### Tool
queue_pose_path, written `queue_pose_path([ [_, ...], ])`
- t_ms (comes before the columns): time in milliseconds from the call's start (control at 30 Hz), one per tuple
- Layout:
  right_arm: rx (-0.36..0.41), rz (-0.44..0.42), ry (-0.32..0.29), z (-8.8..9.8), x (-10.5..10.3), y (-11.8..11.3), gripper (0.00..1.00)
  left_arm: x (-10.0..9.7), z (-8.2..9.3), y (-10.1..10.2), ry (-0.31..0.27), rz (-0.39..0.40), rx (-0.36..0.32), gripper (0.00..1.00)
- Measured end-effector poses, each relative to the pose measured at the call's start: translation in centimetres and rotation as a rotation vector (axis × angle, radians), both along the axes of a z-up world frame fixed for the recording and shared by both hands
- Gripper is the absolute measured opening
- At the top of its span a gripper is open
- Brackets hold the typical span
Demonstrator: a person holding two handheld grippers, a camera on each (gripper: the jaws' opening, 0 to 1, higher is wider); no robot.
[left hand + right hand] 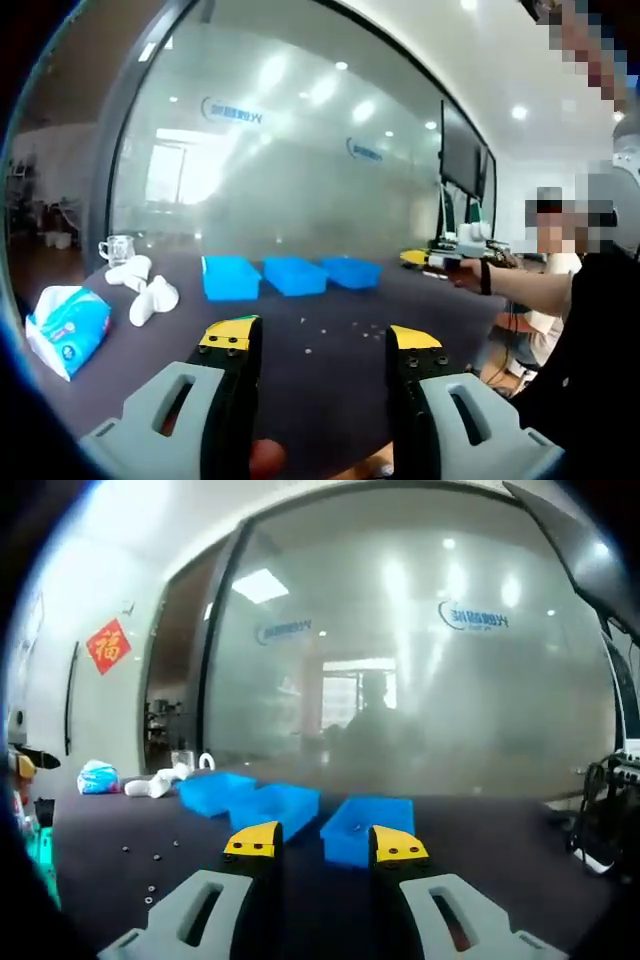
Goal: Sort the screws, nuts, and washers into the corresponding bins
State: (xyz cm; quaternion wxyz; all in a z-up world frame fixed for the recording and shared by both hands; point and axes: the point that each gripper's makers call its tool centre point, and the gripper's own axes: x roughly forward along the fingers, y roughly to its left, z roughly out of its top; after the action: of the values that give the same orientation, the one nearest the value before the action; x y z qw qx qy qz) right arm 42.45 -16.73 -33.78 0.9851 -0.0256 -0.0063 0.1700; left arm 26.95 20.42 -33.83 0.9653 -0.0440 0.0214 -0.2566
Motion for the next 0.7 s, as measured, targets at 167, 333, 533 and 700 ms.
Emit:
queue_pose_path([
  [167,0.002,0.024,-0.016,0.0,-3.8,0.1,0.3,0.6,-0.2,-0.3,0.002,-0.008,0.003,0.48],
  [333,0.036,0.037,0.004,-0.3,-6.8,-0.2,0.3,1.1,-0.5,-0.8,0.009,-0.024,0.021,0.48],
  [533,0.025,0.036,0.013,-0.5,-9.8,-1.6,0.3,1.3,-0.8,-0.9,0.018,-0.032,0.035,0.48],
  [700,-0.008,0.024,0.009,-0.9,-11.4,-2.4,0.31,1.3,-1.0,-1.1,0.019,-0.033,0.034,0.48],
])
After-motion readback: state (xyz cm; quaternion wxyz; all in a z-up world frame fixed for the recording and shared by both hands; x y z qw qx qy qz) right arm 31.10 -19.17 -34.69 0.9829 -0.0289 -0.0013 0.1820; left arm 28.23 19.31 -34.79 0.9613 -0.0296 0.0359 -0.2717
